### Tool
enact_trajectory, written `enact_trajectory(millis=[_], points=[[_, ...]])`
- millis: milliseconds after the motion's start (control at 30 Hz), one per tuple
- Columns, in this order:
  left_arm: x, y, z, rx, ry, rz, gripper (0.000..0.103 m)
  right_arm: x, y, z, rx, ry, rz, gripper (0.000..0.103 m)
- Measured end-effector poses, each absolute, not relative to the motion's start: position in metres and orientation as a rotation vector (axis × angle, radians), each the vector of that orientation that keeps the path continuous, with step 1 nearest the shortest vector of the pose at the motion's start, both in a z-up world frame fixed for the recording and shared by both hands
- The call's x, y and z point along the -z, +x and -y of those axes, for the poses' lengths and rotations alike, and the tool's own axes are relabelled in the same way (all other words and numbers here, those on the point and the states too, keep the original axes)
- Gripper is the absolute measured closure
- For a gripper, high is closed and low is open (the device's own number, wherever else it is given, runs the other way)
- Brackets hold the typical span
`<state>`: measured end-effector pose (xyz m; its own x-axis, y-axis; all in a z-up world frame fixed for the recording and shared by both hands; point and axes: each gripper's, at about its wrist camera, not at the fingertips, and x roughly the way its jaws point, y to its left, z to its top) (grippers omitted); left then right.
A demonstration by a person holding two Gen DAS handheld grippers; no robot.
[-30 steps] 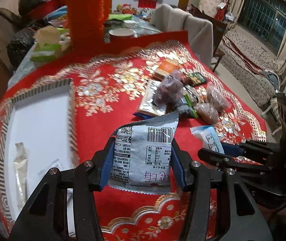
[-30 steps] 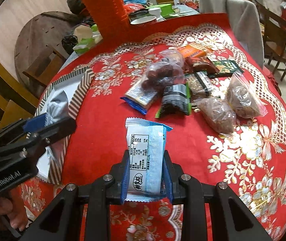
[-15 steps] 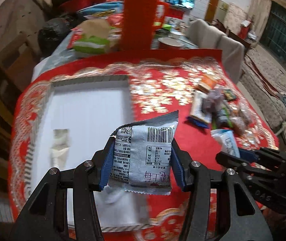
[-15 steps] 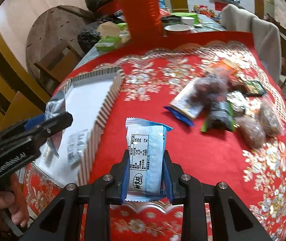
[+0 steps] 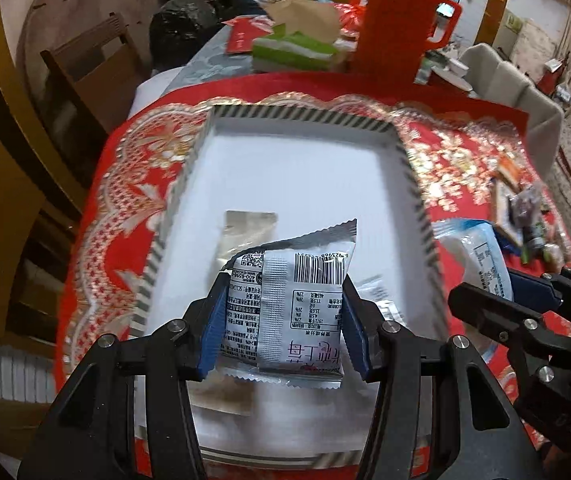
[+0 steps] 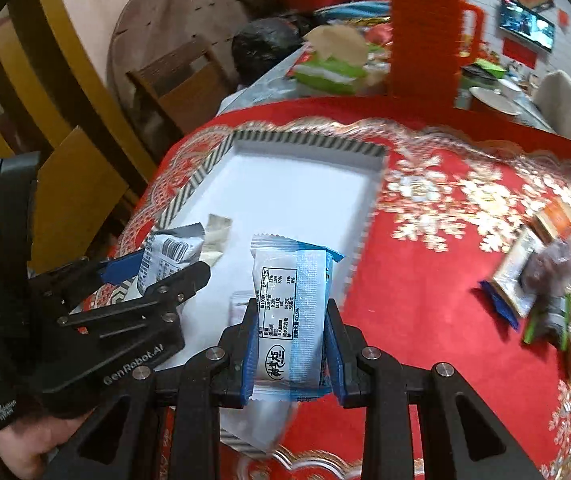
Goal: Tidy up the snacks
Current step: 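Carry both held snacks over the white tray and open both grippers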
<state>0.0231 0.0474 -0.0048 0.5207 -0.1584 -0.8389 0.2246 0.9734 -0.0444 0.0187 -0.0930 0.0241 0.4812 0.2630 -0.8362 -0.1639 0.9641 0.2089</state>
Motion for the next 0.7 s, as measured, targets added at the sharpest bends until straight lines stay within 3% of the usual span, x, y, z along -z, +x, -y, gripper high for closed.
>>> enact_trajectory(millis=[700], points=[[0.038,0.032,-0.055,0.191,0.152,-1.075,0.052,0.014,0.035,0.068,-0.291,0.086,-1.146,0.075]])
